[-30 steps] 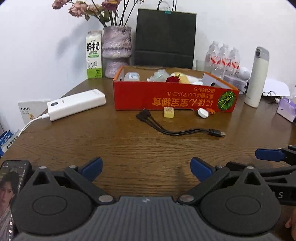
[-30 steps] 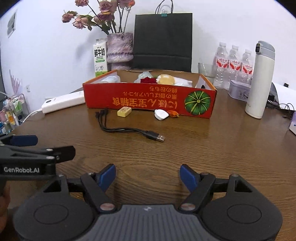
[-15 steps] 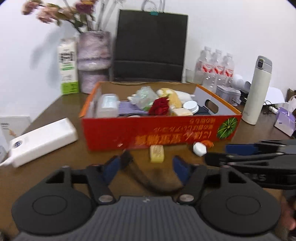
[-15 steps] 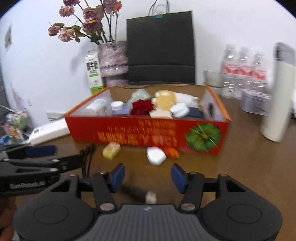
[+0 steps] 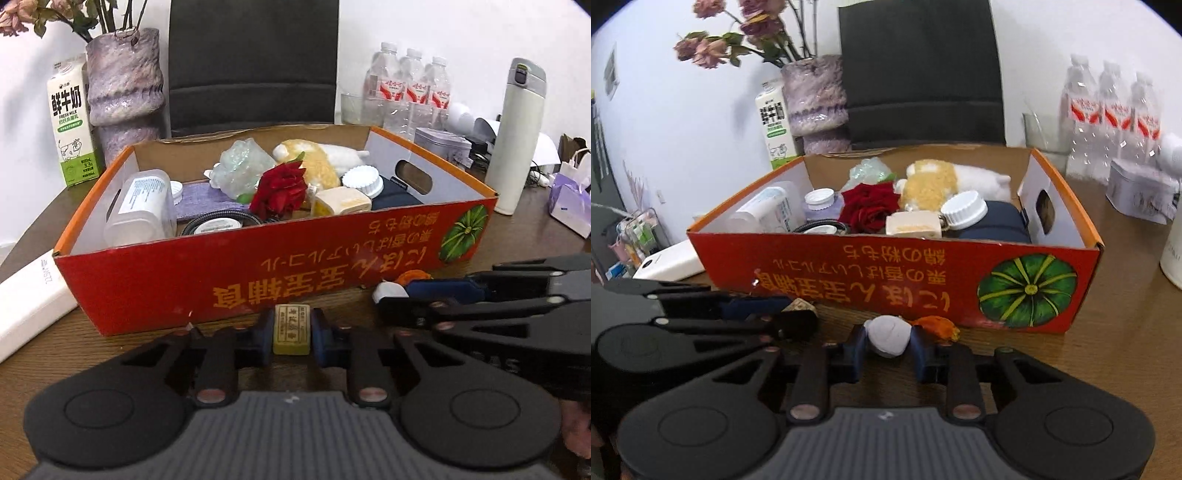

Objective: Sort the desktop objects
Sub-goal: 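Grasp the small yellow block with the left tool while the right tool grasps a white piece, then carry the yellow block and white piece over the box and release them inside, then grasp the black USB cable with the left tool while the right tool grasps the orange fish toy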

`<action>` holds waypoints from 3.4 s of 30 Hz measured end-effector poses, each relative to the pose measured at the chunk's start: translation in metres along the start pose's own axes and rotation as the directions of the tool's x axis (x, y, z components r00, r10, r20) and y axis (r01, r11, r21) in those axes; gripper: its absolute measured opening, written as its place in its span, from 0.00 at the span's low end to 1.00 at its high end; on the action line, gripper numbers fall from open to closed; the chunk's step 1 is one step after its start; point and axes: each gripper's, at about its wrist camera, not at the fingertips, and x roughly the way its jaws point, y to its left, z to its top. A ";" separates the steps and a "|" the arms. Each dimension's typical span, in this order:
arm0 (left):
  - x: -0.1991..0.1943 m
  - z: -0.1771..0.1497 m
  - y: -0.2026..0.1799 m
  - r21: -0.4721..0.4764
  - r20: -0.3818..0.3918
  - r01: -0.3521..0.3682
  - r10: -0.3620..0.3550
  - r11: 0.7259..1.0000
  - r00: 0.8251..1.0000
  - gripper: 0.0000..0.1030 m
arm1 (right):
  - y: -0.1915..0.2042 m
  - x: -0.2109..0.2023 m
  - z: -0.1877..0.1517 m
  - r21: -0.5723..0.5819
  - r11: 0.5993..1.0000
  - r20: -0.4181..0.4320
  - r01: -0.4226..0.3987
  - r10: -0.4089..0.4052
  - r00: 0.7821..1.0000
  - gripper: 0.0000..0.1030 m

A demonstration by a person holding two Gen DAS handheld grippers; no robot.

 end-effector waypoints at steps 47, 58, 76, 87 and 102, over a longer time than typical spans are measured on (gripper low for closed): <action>-0.020 0.107 0.066 -0.109 0.023 0.072 -0.069 0.991 0.997 0.21 | 0.018 -0.022 0.119 0.107 0.989 0.051 -0.107 0.102 0.993 0.23; 0.011 0.093 0.080 -0.084 -0.026 0.053 -0.056 0.995 0.998 0.38 | 0.006 0.030 0.104 0.171 0.983 -0.057 -0.067 0.077 0.995 0.46; -0.139 -0.063 0.006 -0.159 0.072 -0.102 0.114 0.982 0.991 0.88 | 0.047 -0.104 -0.054 -0.005 0.996 0.017 0.085 -0.085 0.996 0.76; -0.157 -0.118 -0.008 -0.143 0.016 -0.099 0.103 0.985 0.995 0.90 | 0.052 -0.140 -0.112 -0.036 0.992 -0.002 0.123 -0.123 0.992 0.77; -0.110 -0.063 0.007 -0.157 0.037 -0.099 0.106 0.983 0.994 0.78 | 0.026 -0.103 -0.063 -0.009 0.991 0.037 0.136 -0.136 0.990 0.70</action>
